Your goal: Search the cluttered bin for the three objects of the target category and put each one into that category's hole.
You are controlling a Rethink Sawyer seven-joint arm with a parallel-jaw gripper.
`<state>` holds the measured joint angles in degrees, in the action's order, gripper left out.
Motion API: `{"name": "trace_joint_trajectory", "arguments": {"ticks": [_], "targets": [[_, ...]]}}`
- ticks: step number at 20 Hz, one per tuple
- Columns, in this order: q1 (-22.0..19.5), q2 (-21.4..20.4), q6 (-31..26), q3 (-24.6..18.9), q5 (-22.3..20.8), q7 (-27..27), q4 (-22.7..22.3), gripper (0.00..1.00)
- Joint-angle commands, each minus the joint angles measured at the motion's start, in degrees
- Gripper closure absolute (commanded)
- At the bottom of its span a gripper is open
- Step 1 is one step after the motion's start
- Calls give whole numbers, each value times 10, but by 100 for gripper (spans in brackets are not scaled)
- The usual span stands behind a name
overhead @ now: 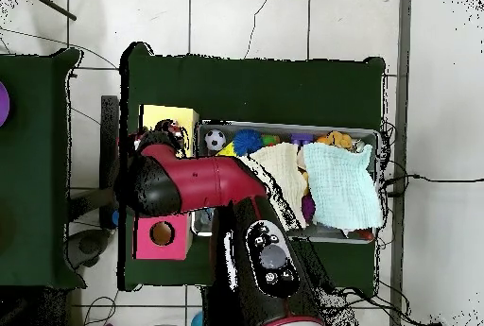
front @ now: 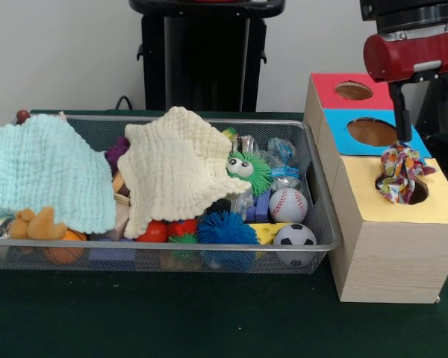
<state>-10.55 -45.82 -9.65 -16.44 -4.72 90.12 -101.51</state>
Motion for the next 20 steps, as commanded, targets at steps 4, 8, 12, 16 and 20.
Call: {"name": "trace_joint_trajectory", "arguments": {"ticks": [4,8,12,16,20], "targets": [[16,17,-76,16,0,69,-4,0],[22,31,-57,39,-26,53,-3,0],[17,37,-47,44,-39,39,-7,0],[28,42,-39,60,-47,39,0,0],[59,60,-26,100,-61,52,21,0]]}}
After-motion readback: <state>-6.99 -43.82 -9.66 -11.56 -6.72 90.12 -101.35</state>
